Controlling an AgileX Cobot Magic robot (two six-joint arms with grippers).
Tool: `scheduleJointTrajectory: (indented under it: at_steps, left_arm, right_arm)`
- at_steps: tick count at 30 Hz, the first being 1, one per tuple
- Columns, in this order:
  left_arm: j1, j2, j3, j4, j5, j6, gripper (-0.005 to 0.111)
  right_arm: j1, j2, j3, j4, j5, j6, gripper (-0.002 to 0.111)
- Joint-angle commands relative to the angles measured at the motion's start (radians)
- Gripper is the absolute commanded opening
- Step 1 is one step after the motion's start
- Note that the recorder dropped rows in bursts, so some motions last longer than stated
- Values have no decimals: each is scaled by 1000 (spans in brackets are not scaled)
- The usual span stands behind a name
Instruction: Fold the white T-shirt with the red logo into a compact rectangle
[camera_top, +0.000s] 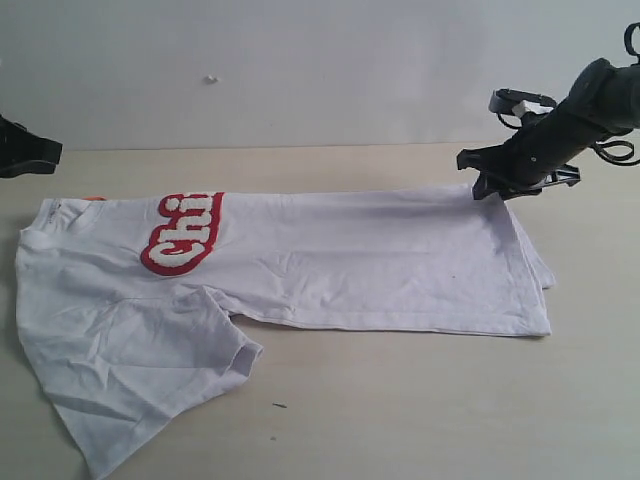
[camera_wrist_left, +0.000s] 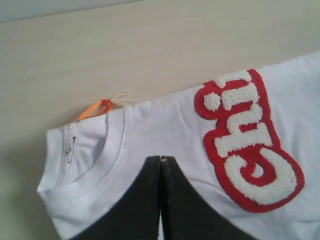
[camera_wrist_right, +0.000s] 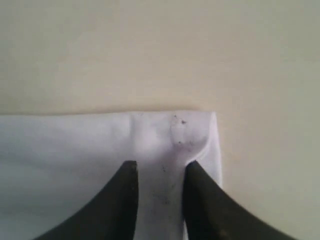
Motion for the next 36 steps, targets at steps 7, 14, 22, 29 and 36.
scheduleJointTrajectory:
  at_steps: [7,14,22,29,36]
  left_arm:
    - [0,-8,-2,-4,-34,4,0]
    - [0,-8,-2,-4,-51,4,0]
    - [0,-8,-2,-4,-102,34,0]
    - [0,-8,-2,-4,-101,37,0]
    - [0,-8,-2,-4,-52,37,0]
  right_arm:
    - [1,-68,-89,38,116,-102,0]
    - [-1,-70,-208,148,57,-74,0]
    - [1,-35,-208,82,-192,-148,30]
    - [1,-14,-208,-70,-128,-36,43]
    - [-1,25,-208,-247,151,70,1]
